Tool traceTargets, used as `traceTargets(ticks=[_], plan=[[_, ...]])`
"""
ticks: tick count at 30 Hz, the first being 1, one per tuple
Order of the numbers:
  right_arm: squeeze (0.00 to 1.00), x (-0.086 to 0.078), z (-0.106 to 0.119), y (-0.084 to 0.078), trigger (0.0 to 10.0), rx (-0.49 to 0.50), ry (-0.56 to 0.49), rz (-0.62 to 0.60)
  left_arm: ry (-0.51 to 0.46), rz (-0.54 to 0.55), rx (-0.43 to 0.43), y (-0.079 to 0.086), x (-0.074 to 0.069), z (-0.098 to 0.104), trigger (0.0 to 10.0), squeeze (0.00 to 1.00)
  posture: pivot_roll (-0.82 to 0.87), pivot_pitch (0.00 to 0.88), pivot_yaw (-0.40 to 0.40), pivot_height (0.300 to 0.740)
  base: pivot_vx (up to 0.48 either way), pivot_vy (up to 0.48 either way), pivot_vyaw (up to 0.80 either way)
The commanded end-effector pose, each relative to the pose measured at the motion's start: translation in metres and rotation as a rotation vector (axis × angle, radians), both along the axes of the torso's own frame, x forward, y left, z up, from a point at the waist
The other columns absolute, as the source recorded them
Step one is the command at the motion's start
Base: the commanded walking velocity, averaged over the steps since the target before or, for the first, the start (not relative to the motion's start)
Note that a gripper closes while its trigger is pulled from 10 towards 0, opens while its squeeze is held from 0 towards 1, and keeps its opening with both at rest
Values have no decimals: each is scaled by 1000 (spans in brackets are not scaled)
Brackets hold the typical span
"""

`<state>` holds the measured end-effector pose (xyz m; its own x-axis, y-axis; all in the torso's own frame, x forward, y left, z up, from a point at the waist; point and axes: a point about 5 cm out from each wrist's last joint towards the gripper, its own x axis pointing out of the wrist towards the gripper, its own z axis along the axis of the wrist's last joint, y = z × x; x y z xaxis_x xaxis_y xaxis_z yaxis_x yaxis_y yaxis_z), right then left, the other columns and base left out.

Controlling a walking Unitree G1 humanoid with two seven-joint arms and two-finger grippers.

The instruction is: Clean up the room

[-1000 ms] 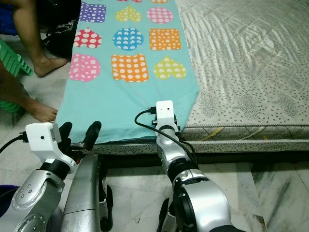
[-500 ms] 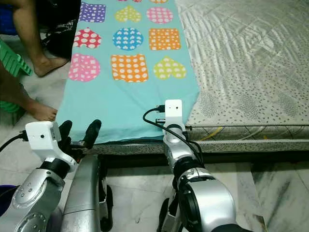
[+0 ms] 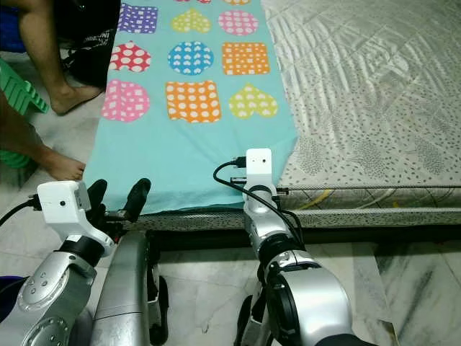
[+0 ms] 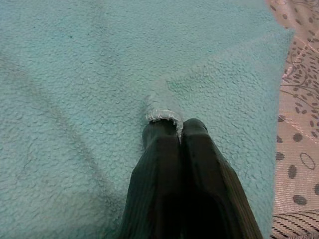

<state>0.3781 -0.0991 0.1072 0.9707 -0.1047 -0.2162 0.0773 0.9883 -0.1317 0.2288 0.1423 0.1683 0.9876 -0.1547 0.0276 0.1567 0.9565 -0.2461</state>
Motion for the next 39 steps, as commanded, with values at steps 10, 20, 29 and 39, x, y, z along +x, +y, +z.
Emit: traceTargets(ticks=[10,20,29,39], plan=[[0,-1,8,-79,0,195,-163,-157,-14,16,1,3,11,-4,10000,0,238,233,-45,534,0,0,0],[0,-2,8,-77,863,210,-174,-124,-16,16,-4,2,11,-5,10000,0,235,233,-48,534,0,0,-716],[0,-6,3,-76,8235,202,-168,-79,-16,13,-6,2,10,-6,10000,0,232,234,-48,534,0,0,0],[0,-19,-19,-79,10000,154,-96,-32,-5,1,-8,0,9,-9,10000,0,226,232,-54,534,0,0,0]])
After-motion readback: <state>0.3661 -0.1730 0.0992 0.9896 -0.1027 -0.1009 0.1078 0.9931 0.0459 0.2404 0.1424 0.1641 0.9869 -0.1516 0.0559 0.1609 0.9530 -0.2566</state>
